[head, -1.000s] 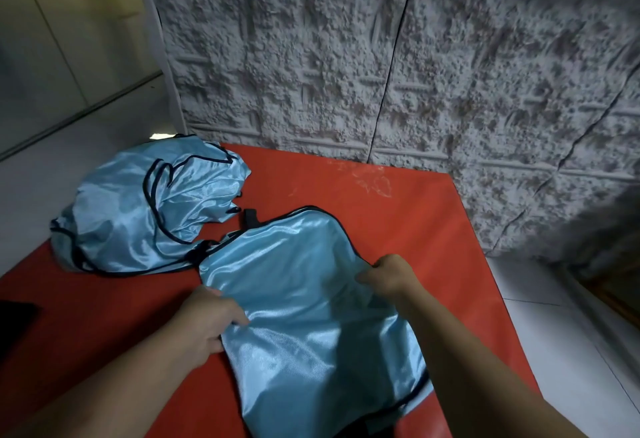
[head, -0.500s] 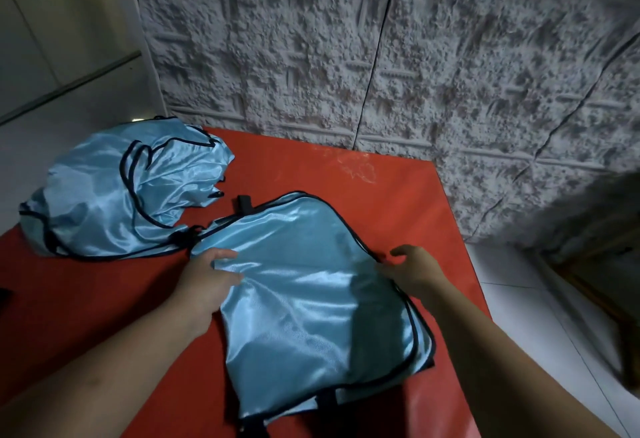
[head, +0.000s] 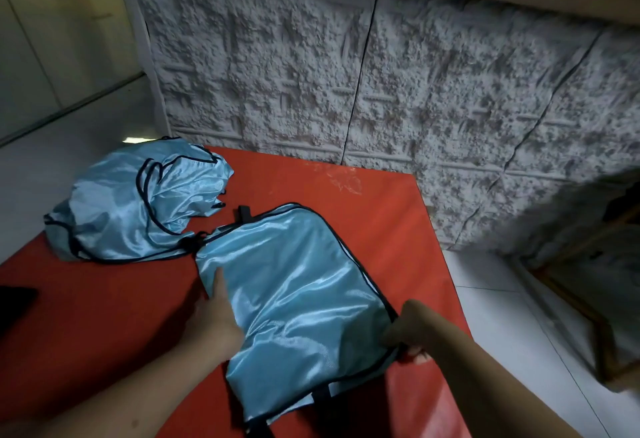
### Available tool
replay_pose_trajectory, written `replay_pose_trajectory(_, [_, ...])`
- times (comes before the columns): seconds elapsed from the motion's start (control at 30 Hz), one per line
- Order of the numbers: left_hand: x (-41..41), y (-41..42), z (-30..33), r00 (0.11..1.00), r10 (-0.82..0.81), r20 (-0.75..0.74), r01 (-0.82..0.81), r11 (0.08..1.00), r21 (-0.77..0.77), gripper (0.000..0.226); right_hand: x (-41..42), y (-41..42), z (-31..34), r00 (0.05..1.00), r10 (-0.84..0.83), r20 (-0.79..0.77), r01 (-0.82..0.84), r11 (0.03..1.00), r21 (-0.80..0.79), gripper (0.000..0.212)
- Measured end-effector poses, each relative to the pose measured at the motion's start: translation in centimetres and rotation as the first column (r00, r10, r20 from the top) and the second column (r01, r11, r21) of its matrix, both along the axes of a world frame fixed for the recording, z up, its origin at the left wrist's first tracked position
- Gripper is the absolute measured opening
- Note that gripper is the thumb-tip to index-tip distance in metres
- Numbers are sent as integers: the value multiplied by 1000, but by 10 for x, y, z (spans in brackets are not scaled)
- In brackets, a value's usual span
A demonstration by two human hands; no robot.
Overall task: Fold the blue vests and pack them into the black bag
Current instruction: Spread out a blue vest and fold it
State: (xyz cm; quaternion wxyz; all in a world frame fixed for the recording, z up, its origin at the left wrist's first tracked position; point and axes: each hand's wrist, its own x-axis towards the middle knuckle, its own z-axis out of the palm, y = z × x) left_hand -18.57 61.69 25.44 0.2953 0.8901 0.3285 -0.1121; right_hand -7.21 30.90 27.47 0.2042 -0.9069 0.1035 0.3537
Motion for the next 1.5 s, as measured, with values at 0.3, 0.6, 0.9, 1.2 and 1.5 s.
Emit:
replay_pose_trajectory(0.3, [-63, -76, 12, 657, -729, -194, 752, 611, 249, 65, -5, -12, 1, 972, -167, 162, 125, 962, 244, 19])
replay_pose_trajectory(0.6, [-71, -76, 24, 576, -766, -284, 812, 499, 303, 36, -10, -14, 17, 929, -142, 341, -53, 863, 503, 40])
replay_pose_trajectory(0.9, [-67, -57, 34, 709, -701, -73, 684, 660, 309, 25, -10, -29, 34, 984, -42, 175, -33, 915, 402, 11])
replay_pose_trajectory(1.2, [-57, -58, 69, 644, -762, -62, 764, 638, 91, 14, -53, -67, 77, 972, 149, -182, -94, 955, 282, 14])
replay_pose_trajectory(1.5, [-26, -4, 91, 846, -404, 348, 468, 876, -120, 17, -40, -57, 78, 975, 218, -42, -151, 791, 593, 39])
